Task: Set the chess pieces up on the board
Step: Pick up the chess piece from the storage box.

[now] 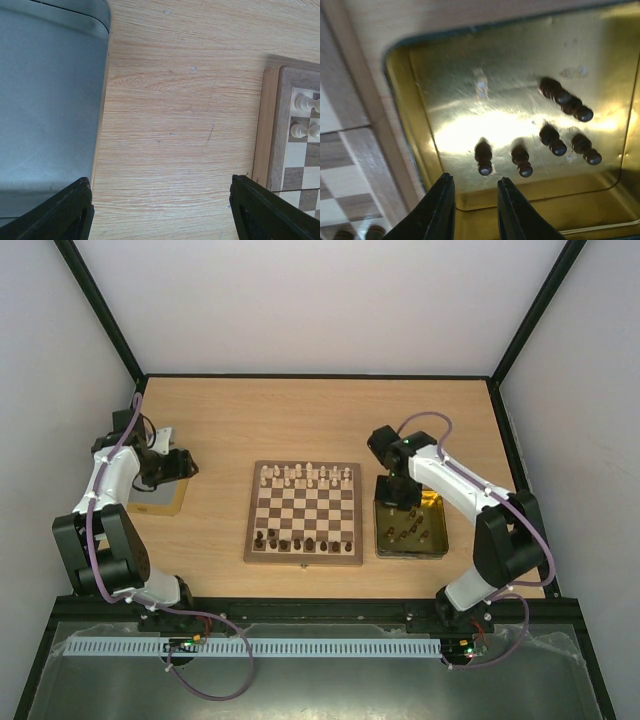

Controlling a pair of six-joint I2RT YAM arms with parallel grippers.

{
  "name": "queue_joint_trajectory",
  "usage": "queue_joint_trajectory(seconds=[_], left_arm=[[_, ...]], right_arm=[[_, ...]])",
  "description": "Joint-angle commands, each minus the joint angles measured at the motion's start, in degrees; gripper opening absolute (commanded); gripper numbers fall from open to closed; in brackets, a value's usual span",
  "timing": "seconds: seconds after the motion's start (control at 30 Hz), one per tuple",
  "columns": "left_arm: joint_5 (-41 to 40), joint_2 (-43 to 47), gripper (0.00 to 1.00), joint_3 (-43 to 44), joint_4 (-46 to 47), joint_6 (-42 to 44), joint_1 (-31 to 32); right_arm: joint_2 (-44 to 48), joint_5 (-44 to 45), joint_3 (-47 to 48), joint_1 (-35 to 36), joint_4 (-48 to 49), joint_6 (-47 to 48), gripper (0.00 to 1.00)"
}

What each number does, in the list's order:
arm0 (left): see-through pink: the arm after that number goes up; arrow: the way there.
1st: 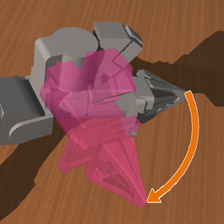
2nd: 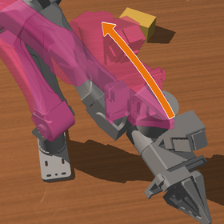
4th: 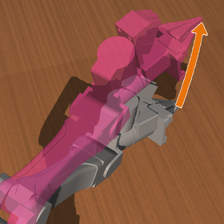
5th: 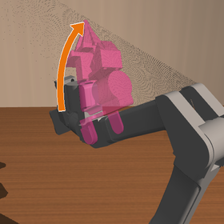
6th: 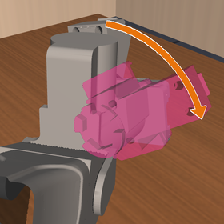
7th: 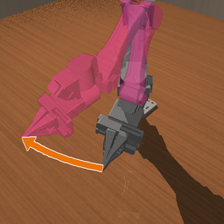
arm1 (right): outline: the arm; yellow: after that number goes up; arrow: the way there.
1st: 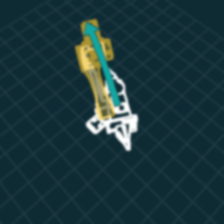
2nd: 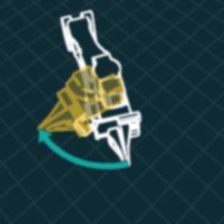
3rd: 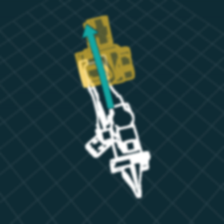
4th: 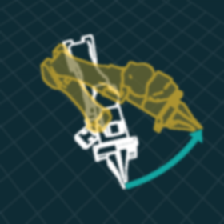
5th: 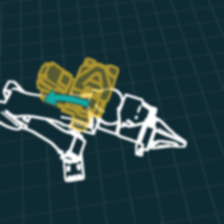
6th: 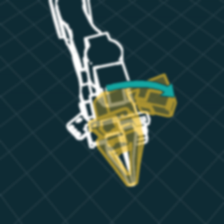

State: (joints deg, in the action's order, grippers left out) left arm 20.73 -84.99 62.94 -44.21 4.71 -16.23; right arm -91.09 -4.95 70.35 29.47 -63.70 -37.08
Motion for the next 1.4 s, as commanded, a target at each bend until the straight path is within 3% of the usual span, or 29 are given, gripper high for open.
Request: queue_joint_trajectory(seconds=[0.0,0.4,1.37], left_arm=[[-0.23,-0.33,0.75,-0.61,-0.44,-0.22,0.53],[-1.21,0.08,0.75,-0.75,-0.2,-0.35,1.14],[-0.87,-0.7,0.75,-0.67,-0.23,-0.37,1.14]], right_arm=[[4.24,-3.7,-7.07,-1.11,6.05,0.43,0.22],[4.37,-5.88,-15.67,-1.56,12.02,0.37,0.22],[0.06,-5.04,-18.41,-3.54,13.78,3.02,0.16]])
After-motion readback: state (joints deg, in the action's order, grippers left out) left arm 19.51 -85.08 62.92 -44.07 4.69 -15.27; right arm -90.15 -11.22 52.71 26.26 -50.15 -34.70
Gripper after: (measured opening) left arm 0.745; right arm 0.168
